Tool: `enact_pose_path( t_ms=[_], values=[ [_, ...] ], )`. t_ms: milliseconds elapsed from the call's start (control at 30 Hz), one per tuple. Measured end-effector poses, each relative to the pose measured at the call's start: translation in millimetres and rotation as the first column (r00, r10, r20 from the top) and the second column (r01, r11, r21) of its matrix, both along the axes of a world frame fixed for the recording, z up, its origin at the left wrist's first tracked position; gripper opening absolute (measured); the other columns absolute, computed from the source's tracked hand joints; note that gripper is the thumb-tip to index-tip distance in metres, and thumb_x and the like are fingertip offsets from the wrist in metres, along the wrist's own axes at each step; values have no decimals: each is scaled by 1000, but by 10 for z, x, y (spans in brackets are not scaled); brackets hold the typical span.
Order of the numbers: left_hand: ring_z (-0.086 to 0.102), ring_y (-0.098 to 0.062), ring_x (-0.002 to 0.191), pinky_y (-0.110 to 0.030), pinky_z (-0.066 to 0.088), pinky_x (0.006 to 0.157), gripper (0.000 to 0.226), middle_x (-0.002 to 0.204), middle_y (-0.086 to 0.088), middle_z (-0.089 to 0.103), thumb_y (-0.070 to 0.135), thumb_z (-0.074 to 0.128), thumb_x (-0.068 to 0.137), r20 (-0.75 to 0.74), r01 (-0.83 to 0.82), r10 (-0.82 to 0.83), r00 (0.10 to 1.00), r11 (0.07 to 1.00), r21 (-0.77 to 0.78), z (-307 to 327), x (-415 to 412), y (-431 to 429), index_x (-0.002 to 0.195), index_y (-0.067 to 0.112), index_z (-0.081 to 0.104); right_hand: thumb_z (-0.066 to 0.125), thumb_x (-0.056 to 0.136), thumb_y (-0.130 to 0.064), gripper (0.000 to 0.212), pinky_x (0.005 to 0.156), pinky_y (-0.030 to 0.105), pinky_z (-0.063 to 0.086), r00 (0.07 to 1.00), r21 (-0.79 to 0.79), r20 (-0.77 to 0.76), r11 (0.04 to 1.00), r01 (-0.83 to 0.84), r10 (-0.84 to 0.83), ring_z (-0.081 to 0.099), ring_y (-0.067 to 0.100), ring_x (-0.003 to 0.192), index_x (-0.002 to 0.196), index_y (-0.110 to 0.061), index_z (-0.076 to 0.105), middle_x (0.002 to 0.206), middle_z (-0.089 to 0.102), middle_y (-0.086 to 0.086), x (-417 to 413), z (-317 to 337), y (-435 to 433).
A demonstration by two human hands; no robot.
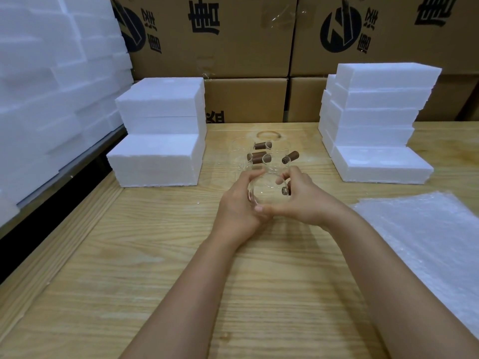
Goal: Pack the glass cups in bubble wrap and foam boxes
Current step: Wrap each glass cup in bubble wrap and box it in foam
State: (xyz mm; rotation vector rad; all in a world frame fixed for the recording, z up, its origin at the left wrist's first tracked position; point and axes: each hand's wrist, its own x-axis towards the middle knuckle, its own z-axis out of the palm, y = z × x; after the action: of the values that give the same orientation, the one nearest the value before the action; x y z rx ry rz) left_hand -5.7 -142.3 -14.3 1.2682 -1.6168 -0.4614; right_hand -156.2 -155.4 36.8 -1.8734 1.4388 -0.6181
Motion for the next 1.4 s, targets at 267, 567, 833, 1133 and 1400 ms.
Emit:
enact_pose_path(
  t_ms=[267,567,833,1133,1400],
  values=[
    [59,2,78,-17,48,73,59,106,15,64,19,85,69,-130,109,-103,986,993,41,16,-31,-2,119,25,54,51,93,5,28,63,18,47,910,23,364,975,-223,200,60,6,74,107,-16,61,98,69,-5,-402,25,-51],
    [58,2,96,-15,49,84,115,133,15,50,49,80,64,-68,193,-189,980,980,53,2,-20,57,150,42,6,44,97,1,19,52,21,46,753,-9,650,992,-127,102,54,13,60,100,-1,62,79,62,14,-393,-38,-94],
    [40,-2,130,-36,43,104,118,150,24,23,26,85,69,72,172,-163,984,977,-130,20,-29,41,143,59,0,42,100,-18,29,41,18,34,721,116,693,985,-129,12,44,9,48,92,-1,63,63,56,5,-403,-60,-138],
    [38,-1,130,-12,24,107,76,143,13,44,24,89,65,132,123,-99,986,975,-187,8,-33,7,131,22,53,43,101,-31,39,32,16,24,830,291,550,953,-83,-96,32,7,40,79,-10,69,54,51,1,-449,-88,-162],
    [45,1,125,-10,31,102,75,139,11,52,26,89,65,114,120,-105,988,983,-137,47,-48,29,131,22,54,48,87,-58,41,62,27,47,917,69,377,991,111,-130,62,11,75,90,-22,67,90,65,-5,-357,-6,-130]
  ],
)
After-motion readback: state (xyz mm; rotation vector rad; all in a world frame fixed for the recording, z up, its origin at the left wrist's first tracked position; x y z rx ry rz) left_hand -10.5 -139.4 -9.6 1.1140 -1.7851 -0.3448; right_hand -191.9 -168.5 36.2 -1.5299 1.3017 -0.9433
